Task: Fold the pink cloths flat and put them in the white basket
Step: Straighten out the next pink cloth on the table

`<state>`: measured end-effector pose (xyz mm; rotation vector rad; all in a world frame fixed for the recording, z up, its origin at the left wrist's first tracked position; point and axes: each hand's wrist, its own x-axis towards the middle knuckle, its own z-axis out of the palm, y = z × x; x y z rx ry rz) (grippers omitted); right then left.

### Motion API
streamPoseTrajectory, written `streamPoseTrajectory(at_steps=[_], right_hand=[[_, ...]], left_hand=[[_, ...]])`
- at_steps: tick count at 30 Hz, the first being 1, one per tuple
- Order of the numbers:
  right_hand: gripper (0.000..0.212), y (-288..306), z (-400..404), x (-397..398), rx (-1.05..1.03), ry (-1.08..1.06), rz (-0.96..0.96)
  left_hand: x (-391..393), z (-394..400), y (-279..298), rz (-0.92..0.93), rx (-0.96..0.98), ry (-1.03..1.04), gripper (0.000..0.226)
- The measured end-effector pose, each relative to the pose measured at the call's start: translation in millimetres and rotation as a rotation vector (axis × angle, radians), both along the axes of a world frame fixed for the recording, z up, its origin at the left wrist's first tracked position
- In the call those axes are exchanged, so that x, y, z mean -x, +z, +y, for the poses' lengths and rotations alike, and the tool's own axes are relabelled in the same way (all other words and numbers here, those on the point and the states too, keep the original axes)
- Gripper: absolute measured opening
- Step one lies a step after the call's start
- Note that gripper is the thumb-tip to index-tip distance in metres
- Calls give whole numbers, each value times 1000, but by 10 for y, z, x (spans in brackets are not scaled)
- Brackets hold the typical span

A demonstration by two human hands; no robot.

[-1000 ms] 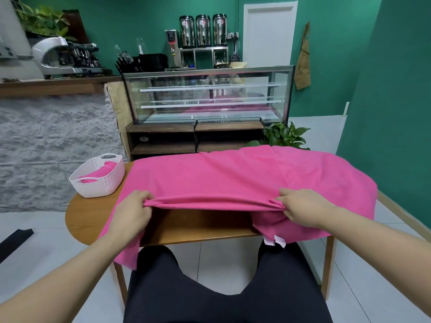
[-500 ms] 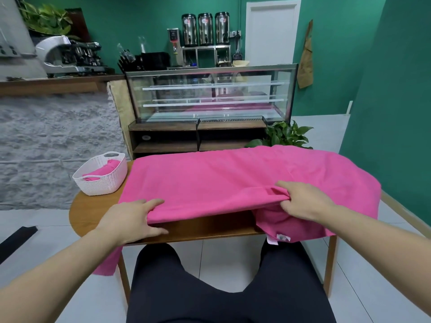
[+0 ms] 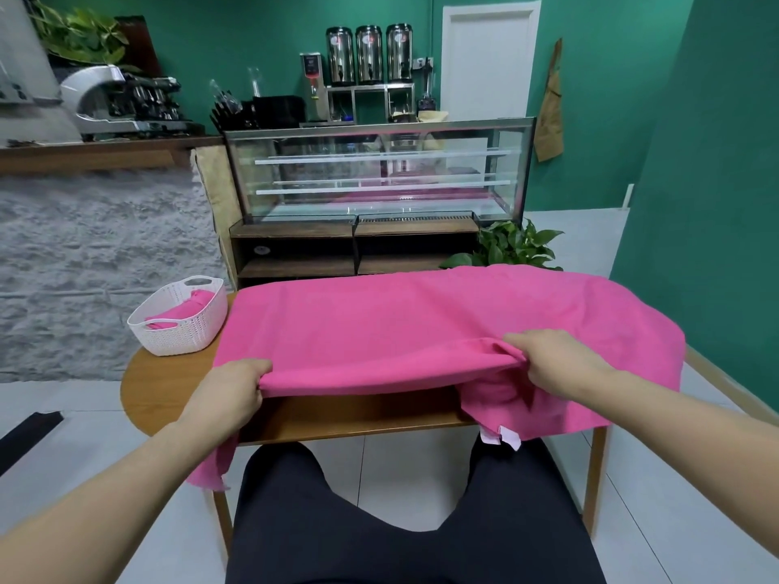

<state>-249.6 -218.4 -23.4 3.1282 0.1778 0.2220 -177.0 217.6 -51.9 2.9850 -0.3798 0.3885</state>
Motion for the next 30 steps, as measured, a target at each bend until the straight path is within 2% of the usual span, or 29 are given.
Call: streamPoseTrajectory(at_steps=[4, 7, 8, 10, 11, 12, 13, 15, 16, 18, 20, 23, 26, 28, 30], right_hand=[[26, 18, 19, 0, -79, 37, -92], [8, 45, -13, 42, 32, 144, -84], [13, 39, -32, 52, 90, 172, -81], [47, 21, -90, 73, 183, 181, -14], [62, 26, -101, 73, 211, 164, 26], [68, 32, -106, 67, 249, 148, 61], [62, 38, -105, 61, 308, 125, 104], [26, 61, -88, 39, 432, 78, 184], [12, 69, -80, 35, 473, 72, 196], [16, 40, -114, 17, 512, 122, 147], [26, -8, -154, -33, 433, 169, 119], [29, -28, -153, -41, 139, 123, 239], [32, -11, -134, -23, 139, 89, 207], [33, -23, -133, -26, 150, 90, 149], [20, -64, -167, -13, 94, 139, 105]], left_hand=[[-2, 45, -53, 33, 72, -13, 23], [32, 161, -32, 86, 110, -13, 30], [64, 201, -17, 110, 120, -14, 31], [144, 250, 11, 121, 92, -42, 28], [182, 260, 25, 97, 37, -72, 30], [235, 250, 45, 76, -29, -103, 41], [274, 218, 65, 78, -85, -127, 54], [270, 141, 77, 124, -222, -107, 75], [251, 107, 70, 130, -299, -89, 76], [174, 76, 34, 91, -362, -85, 53], [120, 101, 19, 4, -328, -104, 31], [9, 182, -43, -96, -340, -206, 40], [57, 100, -28, 18, -102, -115, 31], [58, 102, -69, 43, -18, -62, 30], [73, 110, -91, 65, 13, -61, 35]])
